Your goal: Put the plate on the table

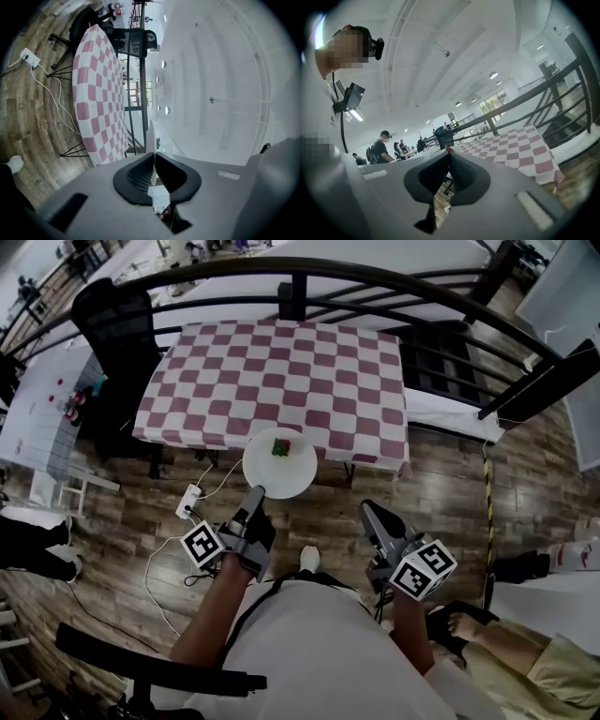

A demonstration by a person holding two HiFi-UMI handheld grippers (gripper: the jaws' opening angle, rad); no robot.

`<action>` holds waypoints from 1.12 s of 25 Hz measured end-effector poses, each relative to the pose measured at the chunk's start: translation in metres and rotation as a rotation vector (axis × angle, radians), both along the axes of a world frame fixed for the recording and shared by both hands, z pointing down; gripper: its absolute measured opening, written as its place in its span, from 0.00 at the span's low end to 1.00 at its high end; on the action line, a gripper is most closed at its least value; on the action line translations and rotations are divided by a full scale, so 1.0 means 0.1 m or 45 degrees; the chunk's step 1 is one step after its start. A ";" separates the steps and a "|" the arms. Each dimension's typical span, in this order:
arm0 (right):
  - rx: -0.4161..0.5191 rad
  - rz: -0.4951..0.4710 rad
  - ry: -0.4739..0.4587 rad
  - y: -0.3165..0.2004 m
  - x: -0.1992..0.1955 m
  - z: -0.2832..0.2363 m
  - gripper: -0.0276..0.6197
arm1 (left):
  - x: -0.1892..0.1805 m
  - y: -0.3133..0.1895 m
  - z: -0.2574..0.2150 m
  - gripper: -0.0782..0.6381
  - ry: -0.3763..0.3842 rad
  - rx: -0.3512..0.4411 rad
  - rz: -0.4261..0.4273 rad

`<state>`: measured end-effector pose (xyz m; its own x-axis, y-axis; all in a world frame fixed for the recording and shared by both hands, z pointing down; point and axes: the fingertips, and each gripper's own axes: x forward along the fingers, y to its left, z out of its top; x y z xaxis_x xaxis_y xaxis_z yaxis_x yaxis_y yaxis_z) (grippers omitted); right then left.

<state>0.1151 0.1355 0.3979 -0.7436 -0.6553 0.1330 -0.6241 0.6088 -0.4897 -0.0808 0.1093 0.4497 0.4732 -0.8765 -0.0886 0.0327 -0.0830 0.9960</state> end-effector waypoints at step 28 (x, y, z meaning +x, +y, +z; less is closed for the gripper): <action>-0.026 -0.050 -0.011 -0.60 0.39 0.19 0.05 | 0.35 -0.59 0.12 0.14 -0.008 -0.015 -0.041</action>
<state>0.1538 0.0751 0.4171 -0.7696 -0.6230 0.1397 -0.5959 0.6223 -0.5076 -0.0461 0.0505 0.4615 0.4451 -0.8923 -0.0755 0.0238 -0.0725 0.9971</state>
